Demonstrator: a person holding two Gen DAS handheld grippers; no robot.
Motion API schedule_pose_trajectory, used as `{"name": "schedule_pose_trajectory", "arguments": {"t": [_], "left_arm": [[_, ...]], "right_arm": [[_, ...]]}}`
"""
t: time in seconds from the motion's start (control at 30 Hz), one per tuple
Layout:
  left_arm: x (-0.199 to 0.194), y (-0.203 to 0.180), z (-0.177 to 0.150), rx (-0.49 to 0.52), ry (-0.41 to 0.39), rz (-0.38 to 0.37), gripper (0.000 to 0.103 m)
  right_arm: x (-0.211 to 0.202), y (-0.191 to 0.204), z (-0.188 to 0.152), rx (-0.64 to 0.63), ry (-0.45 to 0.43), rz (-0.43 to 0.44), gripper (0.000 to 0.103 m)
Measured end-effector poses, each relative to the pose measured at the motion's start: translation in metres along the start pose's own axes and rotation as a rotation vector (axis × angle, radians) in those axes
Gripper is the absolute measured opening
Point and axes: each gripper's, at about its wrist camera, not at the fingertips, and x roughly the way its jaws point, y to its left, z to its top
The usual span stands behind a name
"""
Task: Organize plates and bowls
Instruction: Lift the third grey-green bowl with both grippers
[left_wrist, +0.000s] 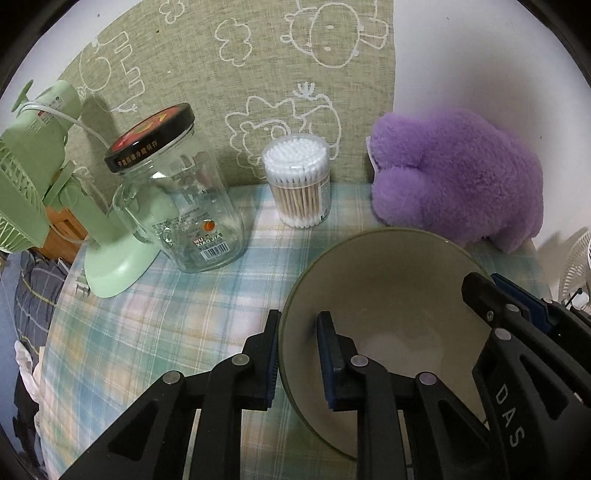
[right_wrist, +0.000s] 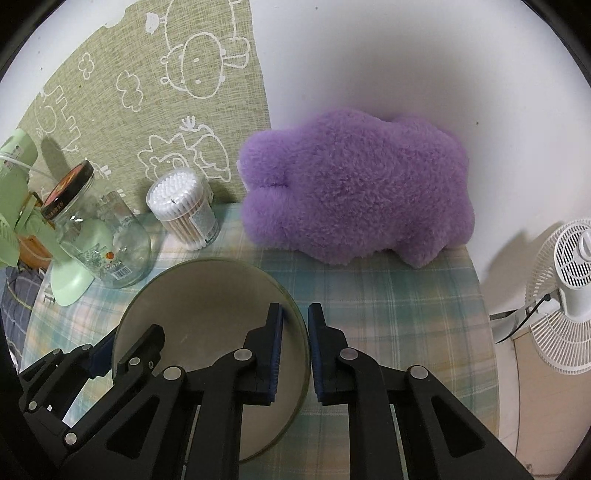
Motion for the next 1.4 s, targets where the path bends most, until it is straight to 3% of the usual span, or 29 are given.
{"name": "schedule_pose_trajectory", "arguments": {"t": [0.37, 0.7, 1.4], "left_arm": [[-0.015, 0.005, -0.015, -0.009, 0.038, -0.009, 0.017], [-0.052, 0.01, -0.023, -0.009, 0.005, -0.028, 0.017], [-0.159, 0.051, -0.054, -0.003, -0.103, -0.1, 0.017]], "right_arm": [[-0.018, 0.0, -0.01, -0.007, 0.006, -0.004, 0.017], [-0.057, 0.0, -0.017, -0.016, -0.017, -0.017, 0.017], [-0.183, 0.036, -0.049, -0.019, -0.116, -0.087, 0.017]]}}
